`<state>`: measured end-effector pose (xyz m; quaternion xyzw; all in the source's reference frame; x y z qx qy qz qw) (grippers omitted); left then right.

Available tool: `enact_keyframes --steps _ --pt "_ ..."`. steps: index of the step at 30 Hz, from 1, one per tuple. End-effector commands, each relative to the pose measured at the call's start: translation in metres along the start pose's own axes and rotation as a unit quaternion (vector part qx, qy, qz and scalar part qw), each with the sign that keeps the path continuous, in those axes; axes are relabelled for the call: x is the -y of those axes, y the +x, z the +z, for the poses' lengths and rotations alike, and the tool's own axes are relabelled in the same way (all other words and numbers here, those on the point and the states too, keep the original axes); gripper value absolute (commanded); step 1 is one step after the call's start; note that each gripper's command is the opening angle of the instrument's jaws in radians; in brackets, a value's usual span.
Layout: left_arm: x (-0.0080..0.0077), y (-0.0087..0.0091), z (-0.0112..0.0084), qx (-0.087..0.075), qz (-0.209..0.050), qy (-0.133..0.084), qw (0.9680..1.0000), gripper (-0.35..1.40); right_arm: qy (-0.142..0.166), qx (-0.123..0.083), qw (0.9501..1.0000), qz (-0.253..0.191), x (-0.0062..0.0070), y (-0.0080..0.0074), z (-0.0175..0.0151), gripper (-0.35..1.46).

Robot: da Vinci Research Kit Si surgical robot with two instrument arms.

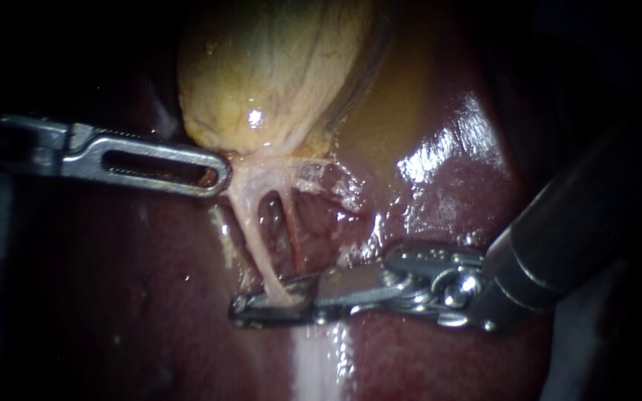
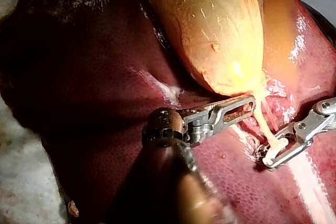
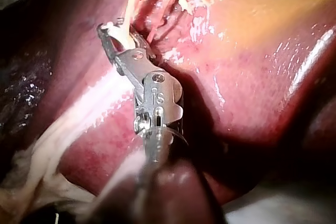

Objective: Going back first clip left tube

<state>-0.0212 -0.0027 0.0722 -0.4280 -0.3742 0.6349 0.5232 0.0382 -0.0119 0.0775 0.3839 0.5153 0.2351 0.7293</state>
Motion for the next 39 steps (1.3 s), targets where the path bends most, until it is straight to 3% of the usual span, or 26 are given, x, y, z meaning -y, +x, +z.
enact_keyframes --steps 1,12,27,33,39 --pt "0.0000 0.0000 0.0000 0.000 0.000 0.000 1.0000 -0.35 -0.007 -0.007 0.9999 -0.005 0.0000 0.0003 -0.0002 0.49" --pt "0.0000 -0.0001 -0.0001 0.000 0.000 0.000 1.0000 -0.35 -0.009 -0.008 0.9992 -0.039 -0.0001 0.0013 -0.0018 0.50" --pt "0.0000 -0.0001 -0.0001 0.000 0.000 0.000 1.0000 -0.35 -0.016 -0.013 0.9990 -0.040 0.0000 0.0024 -0.0055 0.50" --pt "0.0000 -0.0001 -0.0002 0.000 0.000 0.000 1.0000 -0.35 -0.012 -0.012 0.9987 -0.049 0.0005 0.0028 -0.0078 0.50" --pt "0.0000 -0.0001 -0.0002 0.000 0.000 0.000 1.0000 -0.35 -0.017 -0.015 0.9976 -0.065 0.0010 0.0043 -0.0114 0.50"
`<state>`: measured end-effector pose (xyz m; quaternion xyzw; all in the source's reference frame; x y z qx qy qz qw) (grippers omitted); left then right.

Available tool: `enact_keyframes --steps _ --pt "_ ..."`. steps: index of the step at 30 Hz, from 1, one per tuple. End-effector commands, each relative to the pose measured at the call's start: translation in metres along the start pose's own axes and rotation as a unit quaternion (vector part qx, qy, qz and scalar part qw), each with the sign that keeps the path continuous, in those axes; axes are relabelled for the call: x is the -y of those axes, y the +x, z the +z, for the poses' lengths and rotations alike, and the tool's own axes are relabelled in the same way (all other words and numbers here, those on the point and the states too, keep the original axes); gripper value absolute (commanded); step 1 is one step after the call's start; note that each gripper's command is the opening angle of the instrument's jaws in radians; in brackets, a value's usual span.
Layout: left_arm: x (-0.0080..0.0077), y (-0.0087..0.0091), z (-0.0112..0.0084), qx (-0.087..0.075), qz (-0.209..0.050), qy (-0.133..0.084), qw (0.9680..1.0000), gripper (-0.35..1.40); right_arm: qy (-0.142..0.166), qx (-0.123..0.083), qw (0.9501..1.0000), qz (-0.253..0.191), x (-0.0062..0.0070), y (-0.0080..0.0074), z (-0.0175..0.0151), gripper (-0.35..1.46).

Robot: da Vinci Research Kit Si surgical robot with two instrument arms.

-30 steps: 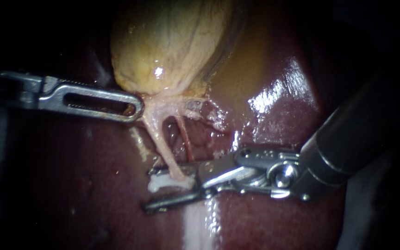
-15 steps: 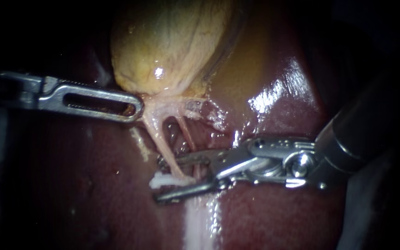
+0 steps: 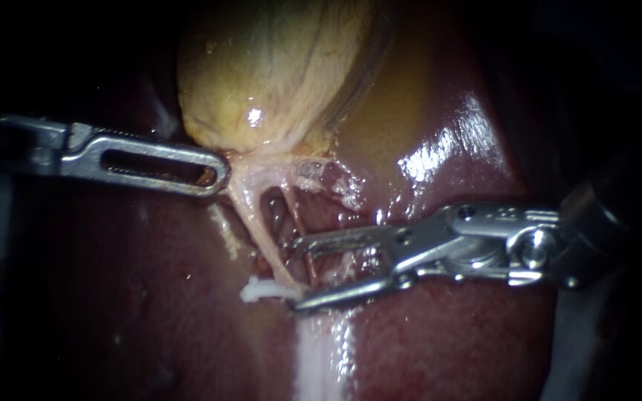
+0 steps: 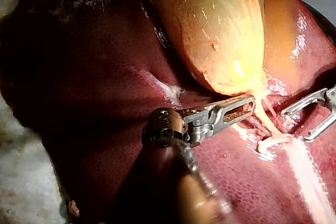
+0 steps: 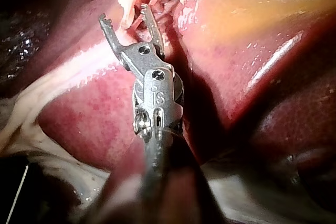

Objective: Going back first clip left tube

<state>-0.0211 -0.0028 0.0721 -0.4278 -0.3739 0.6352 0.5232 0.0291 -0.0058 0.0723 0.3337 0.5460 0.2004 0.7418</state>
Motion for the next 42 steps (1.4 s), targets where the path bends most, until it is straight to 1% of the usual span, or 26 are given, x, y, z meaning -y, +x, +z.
enact_keyframes --steps 1,8,11,20,24,27,32,36,42 --pt "0.0000 0.0000 0.0000 0.000 0.000 0.000 1.0000 -0.35 -0.003 -0.001 1.0000 -0.001 0.0000 0.0002 -0.0006 0.50" --pt "0.0000 0.0000 0.0000 0.000 0.000 0.000 1.0000 -0.35 -0.016 -0.004 0.9997 -0.020 0.0003 0.0021 -0.0051 0.50" --pt "0.0000 0.0000 0.0001 0.000 0.000 0.000 1.0000 -0.35 -0.017 -0.004 0.9996 -0.023 0.0004 0.0025 -0.0062 0.50" --pt "0.0001 -0.0002 0.0006 -0.001 0.001 0.001 1.0000 -0.35 -0.015 -0.003 0.9994 -0.032 0.0007 0.0024 -0.0070 0.50" --pt "0.0003 -0.0007 0.0016 -0.005 0.002 0.005 1.0000 -0.35 -0.014 -0.003 0.9994 -0.032 0.0007 0.0024 -0.0071 0.50" --pt "0.0008 -0.0010 0.0027 -0.004 0.004 0.004 1.0000 -0.35 -0.014 -0.003 0.9994 -0.032 0.0008 0.0024 -0.0071 0.50" --pt "0.0019 -0.0010 0.0044 -0.003 0.006 0.003 1.0000 -0.35 -0.013 -0.003 0.9994 -0.032 0.0009 0.0023 -0.0074 0.50" --pt "0.0024 -0.0009 0.0056 -0.003 0.007 0.001 1.0000 -0.35 -0.013 -0.002 0.9994 -0.032 0.0009 0.0023 -0.0075 0.50" --pt "0.0027 -0.0011 0.0068 0.002 0.008 0.001 1.0000 -0.35 -0.013 -0.002 0.9994 -0.032 0.0009 0.0022 -0.0076 0.50"
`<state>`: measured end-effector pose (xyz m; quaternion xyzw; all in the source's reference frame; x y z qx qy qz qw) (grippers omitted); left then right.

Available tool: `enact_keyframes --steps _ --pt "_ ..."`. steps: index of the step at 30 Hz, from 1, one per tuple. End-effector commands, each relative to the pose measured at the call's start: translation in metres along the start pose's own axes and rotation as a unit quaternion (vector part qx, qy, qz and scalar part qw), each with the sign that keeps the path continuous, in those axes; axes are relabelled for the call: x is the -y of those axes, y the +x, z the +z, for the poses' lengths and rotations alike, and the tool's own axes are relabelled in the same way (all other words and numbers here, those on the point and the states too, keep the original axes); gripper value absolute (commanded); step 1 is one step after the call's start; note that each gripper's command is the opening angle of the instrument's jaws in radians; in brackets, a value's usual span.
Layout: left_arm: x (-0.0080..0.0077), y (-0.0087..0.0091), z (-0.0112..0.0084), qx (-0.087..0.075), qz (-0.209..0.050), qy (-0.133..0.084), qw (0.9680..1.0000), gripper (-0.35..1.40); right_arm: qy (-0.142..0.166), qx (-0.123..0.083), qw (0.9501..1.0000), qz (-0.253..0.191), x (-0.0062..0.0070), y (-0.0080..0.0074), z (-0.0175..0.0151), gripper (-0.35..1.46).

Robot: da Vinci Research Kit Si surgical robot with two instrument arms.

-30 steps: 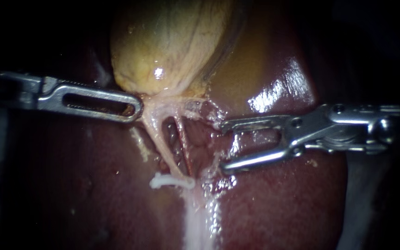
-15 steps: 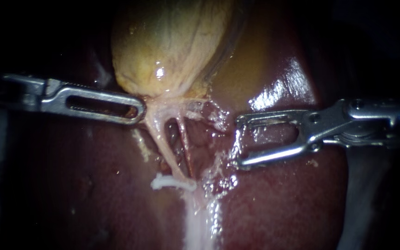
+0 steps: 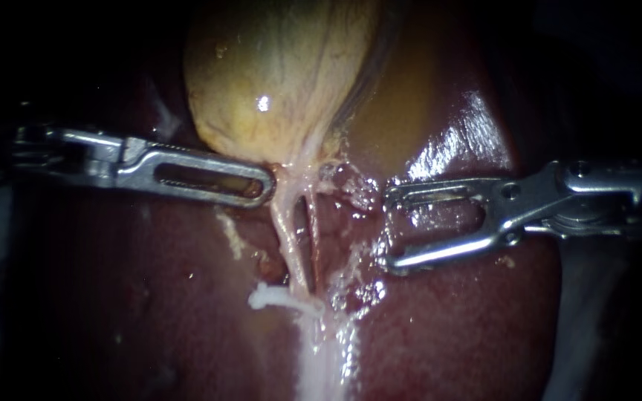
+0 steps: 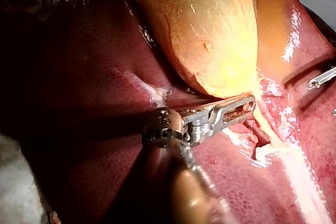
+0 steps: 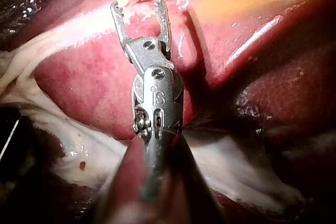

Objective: Going back first clip left tube

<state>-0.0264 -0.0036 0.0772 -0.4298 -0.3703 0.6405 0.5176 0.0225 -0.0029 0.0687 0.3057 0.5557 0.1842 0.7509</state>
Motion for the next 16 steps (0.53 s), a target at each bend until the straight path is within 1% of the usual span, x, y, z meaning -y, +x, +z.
enact_keyframes --steps 1,16 --pt "0.0000 -0.0001 0.0000 0.000 0.000 0.001 1.0000 -0.35 0.000 0.000 1.0000 0.000 0.0000 0.0000 -0.0001 0.50" --pt "0.0001 -0.0001 0.0001 0.002 0.000 0.000 1.0000 -0.35 0.000 0.000 1.0000 0.000 0.0000 0.0000 -0.0001 0.50"
